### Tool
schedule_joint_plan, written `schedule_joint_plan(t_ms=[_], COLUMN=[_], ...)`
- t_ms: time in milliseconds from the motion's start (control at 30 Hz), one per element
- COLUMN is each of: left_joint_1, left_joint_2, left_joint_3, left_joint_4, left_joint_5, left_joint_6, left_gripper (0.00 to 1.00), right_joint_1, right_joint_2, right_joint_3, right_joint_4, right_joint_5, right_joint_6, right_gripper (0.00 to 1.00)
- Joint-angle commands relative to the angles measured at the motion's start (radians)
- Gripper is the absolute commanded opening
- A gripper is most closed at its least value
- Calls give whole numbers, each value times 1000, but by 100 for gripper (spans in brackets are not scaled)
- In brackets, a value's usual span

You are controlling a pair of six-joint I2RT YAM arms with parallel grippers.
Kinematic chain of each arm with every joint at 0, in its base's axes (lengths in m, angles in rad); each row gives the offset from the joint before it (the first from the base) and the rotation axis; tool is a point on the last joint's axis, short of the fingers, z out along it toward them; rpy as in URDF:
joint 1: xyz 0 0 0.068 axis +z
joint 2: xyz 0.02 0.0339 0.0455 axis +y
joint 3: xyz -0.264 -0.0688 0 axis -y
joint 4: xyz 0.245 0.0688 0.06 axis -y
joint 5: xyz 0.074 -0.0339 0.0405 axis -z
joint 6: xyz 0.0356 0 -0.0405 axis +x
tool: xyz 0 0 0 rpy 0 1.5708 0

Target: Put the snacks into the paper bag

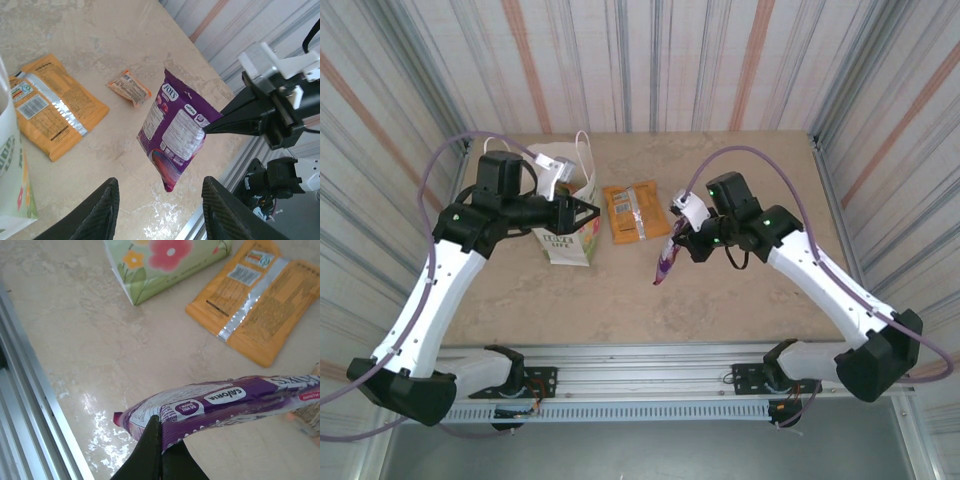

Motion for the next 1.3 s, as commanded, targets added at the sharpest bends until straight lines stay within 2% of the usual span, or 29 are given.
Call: schedule_joint_plan(t_ms=[0,333,467,800,1133,1267], left_joint_1=[-14,-92,-114,-175,-242,-282], left_joint_2=[-25,-12,0,39,114,148], left_joint_3=[-21,-47,-48,-44,-15,5], left_joint_4=[59,128,151,157,107,75], left_joint_5=[58,78,124,162,146,103], left_joint_6=[66,176,202,340,543,632], left_gripper=[49,51,51,52,53,55], right_joint_1=[-17,-58,-67,-80,-78,-70], right_joint_2=[-51,-64,-65,-70,-86,-95], right_joint_3=[37,81,86,80,63,52], right_joint_4=[-38,-127,-148,-169,-197,-203], right_joint_5=[-61,-187,-251,-354,-418,-421], right_joint_6=[-169,-352,-422,-525,-650,-687], right_gripper=[0,0,0,0,0,0])
